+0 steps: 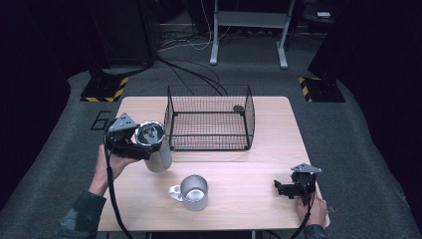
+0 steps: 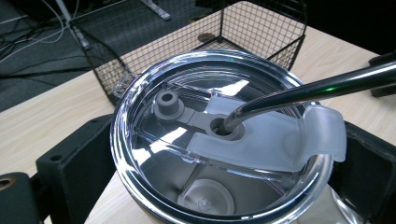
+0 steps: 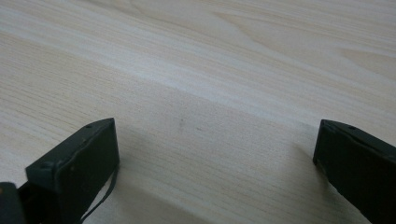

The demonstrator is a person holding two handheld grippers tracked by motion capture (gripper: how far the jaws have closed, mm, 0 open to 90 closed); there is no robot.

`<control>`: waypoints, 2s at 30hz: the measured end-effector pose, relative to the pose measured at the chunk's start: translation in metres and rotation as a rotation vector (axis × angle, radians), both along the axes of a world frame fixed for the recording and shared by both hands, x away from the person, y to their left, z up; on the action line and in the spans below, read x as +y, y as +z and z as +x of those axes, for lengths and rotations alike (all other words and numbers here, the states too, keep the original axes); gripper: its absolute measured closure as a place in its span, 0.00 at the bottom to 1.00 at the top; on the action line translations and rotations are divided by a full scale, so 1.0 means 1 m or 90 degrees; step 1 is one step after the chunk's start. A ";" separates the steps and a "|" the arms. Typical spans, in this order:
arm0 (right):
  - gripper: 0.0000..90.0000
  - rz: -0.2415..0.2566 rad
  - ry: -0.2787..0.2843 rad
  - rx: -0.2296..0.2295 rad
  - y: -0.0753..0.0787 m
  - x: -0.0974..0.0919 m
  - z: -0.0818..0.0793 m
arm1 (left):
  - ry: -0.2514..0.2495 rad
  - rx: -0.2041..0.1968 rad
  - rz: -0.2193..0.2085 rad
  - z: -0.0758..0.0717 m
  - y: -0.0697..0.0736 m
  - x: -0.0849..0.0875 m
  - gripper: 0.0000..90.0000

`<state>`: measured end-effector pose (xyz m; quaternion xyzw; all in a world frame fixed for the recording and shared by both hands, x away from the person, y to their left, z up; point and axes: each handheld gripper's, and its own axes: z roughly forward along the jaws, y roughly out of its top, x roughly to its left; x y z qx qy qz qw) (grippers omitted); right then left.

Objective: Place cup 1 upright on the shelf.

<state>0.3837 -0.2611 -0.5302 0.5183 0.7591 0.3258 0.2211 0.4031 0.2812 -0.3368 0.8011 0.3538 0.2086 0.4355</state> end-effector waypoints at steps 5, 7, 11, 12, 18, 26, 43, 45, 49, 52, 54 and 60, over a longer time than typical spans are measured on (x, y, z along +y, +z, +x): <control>0.00 0.000 0.000 0.000 0.000 0.000 0.000 | -0.021 0.002 -0.001 0.004 0.006 -0.012 0.04; 0.00 0.000 0.000 0.000 0.000 0.000 0.000 | -0.021 0.002 -0.001 0.004 0.006 -0.012 0.04; 0.00 0.000 0.000 0.000 0.000 0.000 0.000 | -0.041 -0.004 0.003 0.008 0.013 -0.025 0.04; 0.00 0.000 0.000 0.000 0.000 0.000 0.000 | -0.041 -0.004 0.003 0.008 0.013 -0.025 0.04; 0.00 0.000 0.000 0.000 0.000 0.000 0.000 | -0.058 -0.008 0.003 0.015 0.022 -0.035 0.04; 0.00 0.000 0.000 0.000 0.000 0.000 0.000 | -0.069 -0.007 -0.006 0.021 0.029 -0.041 0.04; 0.00 0.000 0.000 0.000 0.000 0.000 0.000 | -0.096 -0.020 -0.008 0.048 0.057 -0.067 0.04; 0.00 0.000 0.000 0.000 0.000 0.000 0.000 | -0.092 -0.025 -0.009 0.051 0.059 -0.069 0.04; 0.00 0.000 0.000 0.000 0.000 0.000 0.000 | -0.085 -0.026 -0.006 0.067 0.065 -0.075 0.04; 0.00 0.000 0.000 0.000 0.000 0.000 0.000 | -0.085 -0.026 -0.006 0.067 0.065 -0.075 0.04; 0.00 0.000 0.000 0.000 0.000 0.000 0.000 | -0.085 -0.026 -0.006 0.067 0.065 -0.075 0.04; 0.00 0.000 0.000 0.000 0.000 0.000 0.000 | -0.082 -0.027 -0.001 0.078 0.071 -0.078 0.04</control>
